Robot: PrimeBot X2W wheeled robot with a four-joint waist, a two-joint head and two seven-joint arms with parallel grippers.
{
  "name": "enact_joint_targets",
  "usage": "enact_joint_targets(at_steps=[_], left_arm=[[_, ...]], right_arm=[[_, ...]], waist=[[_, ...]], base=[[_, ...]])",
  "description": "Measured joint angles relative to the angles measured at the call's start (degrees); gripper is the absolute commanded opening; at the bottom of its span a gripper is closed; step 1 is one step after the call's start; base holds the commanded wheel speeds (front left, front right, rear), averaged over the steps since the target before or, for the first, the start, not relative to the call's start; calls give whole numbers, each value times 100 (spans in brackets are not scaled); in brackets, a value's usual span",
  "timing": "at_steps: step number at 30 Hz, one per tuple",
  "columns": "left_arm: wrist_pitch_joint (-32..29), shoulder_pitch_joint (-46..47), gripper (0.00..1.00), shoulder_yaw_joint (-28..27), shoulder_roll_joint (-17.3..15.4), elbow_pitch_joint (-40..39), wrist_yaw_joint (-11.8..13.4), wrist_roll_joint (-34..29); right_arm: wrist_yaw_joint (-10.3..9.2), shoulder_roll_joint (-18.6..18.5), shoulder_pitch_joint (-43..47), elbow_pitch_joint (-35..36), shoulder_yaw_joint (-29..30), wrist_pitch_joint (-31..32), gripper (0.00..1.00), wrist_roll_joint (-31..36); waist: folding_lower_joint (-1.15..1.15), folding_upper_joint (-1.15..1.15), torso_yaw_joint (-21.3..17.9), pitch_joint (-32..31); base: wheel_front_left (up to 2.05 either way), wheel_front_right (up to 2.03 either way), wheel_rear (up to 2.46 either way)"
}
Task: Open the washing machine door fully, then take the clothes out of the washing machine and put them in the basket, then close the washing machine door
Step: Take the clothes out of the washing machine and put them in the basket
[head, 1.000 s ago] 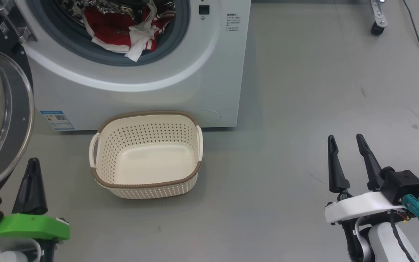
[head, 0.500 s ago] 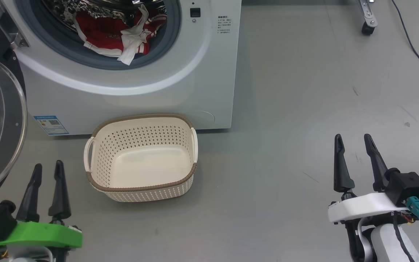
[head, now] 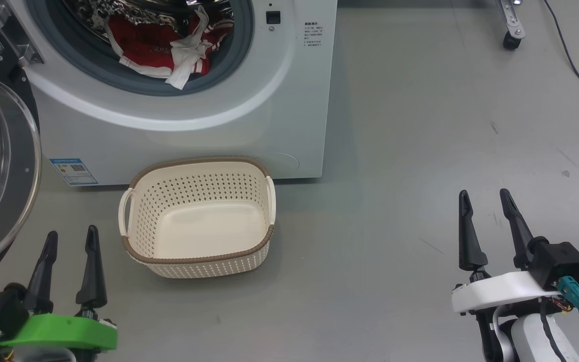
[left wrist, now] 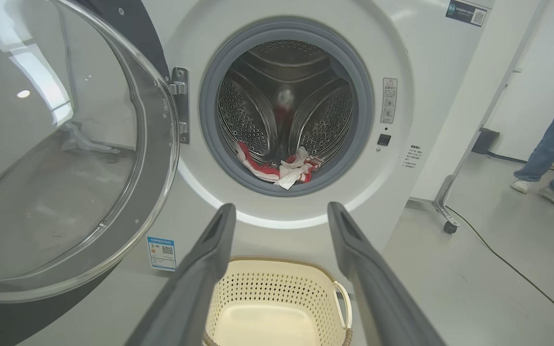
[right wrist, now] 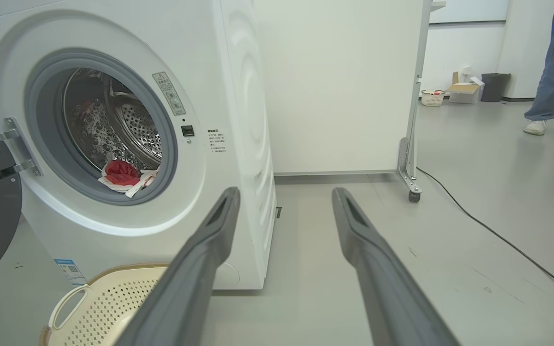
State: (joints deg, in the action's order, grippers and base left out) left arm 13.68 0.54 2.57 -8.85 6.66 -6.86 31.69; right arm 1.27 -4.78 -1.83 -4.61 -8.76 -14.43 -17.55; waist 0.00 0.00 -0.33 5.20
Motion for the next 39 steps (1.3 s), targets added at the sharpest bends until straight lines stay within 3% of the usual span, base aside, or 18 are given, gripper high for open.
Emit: enact_joint_targets(at_steps=[39], left_arm=[[-1,-95,100,51,-3,-379,52,110]], right_arm=[[9,34,6,80,1,0,100,16]], waist=[[0,0,53,156]], base=[[8,-10,2]])
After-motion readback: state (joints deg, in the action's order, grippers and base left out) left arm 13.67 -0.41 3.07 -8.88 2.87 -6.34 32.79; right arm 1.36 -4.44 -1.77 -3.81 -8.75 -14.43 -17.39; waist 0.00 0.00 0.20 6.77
